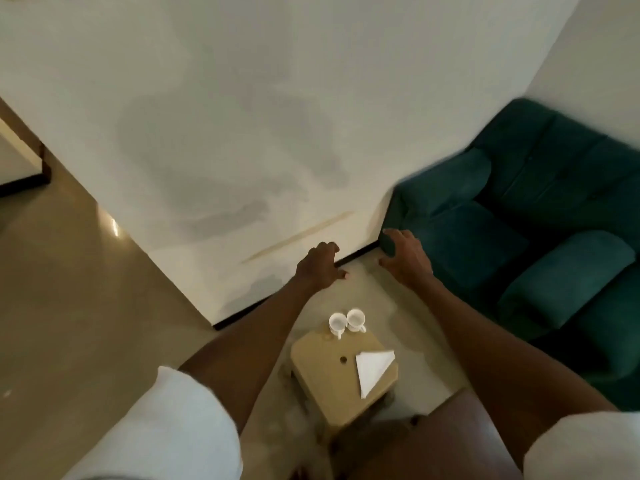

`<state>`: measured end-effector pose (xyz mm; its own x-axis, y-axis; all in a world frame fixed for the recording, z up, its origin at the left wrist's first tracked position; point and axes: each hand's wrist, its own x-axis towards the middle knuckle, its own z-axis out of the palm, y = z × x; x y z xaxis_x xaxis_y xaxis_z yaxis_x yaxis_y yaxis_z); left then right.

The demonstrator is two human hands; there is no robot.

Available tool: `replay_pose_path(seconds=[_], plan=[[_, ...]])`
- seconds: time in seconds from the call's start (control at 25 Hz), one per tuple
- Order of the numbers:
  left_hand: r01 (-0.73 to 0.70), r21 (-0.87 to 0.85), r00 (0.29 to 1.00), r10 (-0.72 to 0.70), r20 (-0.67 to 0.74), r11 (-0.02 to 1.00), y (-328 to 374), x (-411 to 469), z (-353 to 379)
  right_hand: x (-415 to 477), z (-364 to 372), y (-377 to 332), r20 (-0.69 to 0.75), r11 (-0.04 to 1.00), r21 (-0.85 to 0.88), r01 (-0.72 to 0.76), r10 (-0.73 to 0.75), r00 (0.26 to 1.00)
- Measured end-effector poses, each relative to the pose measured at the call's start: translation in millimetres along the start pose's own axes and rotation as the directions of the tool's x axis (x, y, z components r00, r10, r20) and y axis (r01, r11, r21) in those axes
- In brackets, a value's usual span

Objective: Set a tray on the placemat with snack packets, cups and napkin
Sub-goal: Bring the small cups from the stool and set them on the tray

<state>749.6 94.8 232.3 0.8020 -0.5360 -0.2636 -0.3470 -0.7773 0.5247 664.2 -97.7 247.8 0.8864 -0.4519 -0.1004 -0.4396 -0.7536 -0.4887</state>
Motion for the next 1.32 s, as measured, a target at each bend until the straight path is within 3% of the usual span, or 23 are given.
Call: replay_pose_path(seconds=[0.24, 0.44, 0.56, 1.0, 1.32], plan=[[0.081, 0.04, 0.976, -0.087, 0.201, 0.996, -88.3, 81.6, 134.1, 48.8, 177.0, 77.8, 0.316, 0.997, -0.082, -0.013, 0.039, 0.948], [0.082, 0.153, 0.969, -0.115, 0.219, 0.985, -140.9, 97.5, 214.0, 54.4, 260.7, 127.1, 0.371, 0.977, -0.206, 0.055, 0.026, 0.928], [0.082, 0.125, 0.971, -0.108, 0.215, 0.989, -168.2, 113.7, 274.4, 60.0, 323.0, 156.5, 0.384, 0.968, -0.238, 0.081, 0.017, 0.923], [-0.002, 0.221, 0.998, -0.013, 0.067, 0.975, -153.8, 126.7, 327.4, 70.7, 361.9, 166.7, 0.322, 0.952, -0.286, 0.113, -0.015, 0.947], [-0.047, 0.196, 0.999, 0.045, 0.013, 0.98, -122.8, 121.7, 277.0, 67.2, 314.4, 142.2, 0.207, 0.968, -0.245, 0.058, -0.006, 0.978]])
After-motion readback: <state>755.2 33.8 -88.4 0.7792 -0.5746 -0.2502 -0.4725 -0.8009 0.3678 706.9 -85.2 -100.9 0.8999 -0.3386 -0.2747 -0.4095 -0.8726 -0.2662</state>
